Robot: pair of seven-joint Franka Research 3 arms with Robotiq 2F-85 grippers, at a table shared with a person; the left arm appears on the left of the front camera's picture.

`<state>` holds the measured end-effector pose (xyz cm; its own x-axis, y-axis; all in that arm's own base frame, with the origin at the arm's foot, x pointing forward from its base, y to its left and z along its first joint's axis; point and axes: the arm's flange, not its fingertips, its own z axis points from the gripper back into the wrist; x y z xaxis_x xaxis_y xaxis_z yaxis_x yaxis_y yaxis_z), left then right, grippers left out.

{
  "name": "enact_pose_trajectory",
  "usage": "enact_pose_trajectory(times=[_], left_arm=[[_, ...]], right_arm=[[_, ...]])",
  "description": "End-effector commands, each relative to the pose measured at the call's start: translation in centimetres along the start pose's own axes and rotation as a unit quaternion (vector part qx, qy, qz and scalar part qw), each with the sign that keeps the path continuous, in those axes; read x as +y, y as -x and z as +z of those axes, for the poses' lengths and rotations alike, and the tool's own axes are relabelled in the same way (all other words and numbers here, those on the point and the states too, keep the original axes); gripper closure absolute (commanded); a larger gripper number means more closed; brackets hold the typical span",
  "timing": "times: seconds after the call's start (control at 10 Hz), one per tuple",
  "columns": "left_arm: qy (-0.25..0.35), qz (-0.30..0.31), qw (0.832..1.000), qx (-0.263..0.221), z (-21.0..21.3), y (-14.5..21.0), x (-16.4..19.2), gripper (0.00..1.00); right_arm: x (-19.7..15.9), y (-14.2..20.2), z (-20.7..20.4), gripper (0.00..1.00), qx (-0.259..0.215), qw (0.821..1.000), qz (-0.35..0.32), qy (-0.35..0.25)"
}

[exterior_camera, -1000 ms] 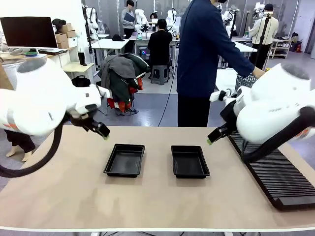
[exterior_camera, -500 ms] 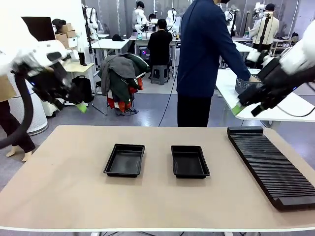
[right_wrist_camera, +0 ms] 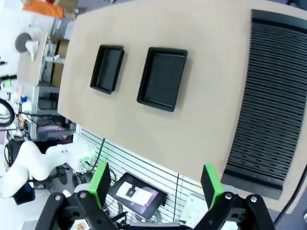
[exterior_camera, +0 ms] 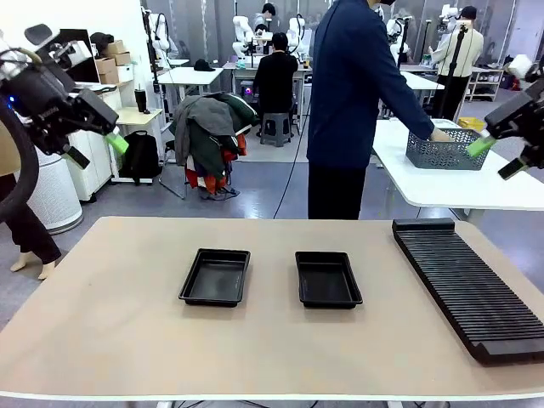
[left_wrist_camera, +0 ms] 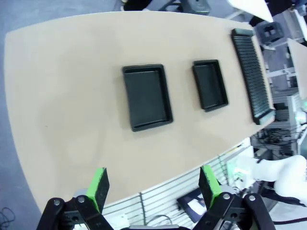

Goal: Inspect and transfer BCBs to ESD trays.
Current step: Pick up the Blank PCB from the PCB Rack and place it in the left ESD tray.

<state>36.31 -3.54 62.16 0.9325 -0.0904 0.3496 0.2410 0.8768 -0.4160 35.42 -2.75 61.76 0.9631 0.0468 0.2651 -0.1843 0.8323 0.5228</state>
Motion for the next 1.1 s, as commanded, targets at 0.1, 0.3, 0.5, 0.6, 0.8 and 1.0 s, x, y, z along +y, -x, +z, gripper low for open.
enact_pose_trajectory(times=[0.1,0.3,0.5,0.6,0.8,1.0], left_arm=[[0.032,0.028,0.999,0.007,0.9,-0.3,-1.1,0.0],[0.05,0.044,0.997,0.04,1.0,-0.8,-1.0,0.0],[0.047,0.061,0.996,0.037,1.3,-1.0,-1.4,0.0],[0.048,0.067,0.996,0.031,1.4,-1.0,-1.6,0.0],[0.048,0.073,0.996,0.033,1.5,-1.2,-1.5,0.0],[0.026,0.051,0.998,0.025,1.6,-1.0,-1.8,0.0]], right_arm=[[-2.0,-1.1,2.5,0.0,0.004,1.0,-0.024,-0.017],[-3.2,-1.2,3.7,0.0,-0.007,0.999,-0.037,-0.034],[-4.1,-1.5,4.1,0.0,0.008,0.997,-0.055,-0.049],[-4.2,-1.9,4.3,0.0,0.014,0.997,-0.057,-0.056],[-4.4,-2.1,4.2,0.0,0.017,0.996,-0.062,-0.06],[-4.8,-2.4,4.1,0.0,-0.027,0.998,-0.057,-0.022]])
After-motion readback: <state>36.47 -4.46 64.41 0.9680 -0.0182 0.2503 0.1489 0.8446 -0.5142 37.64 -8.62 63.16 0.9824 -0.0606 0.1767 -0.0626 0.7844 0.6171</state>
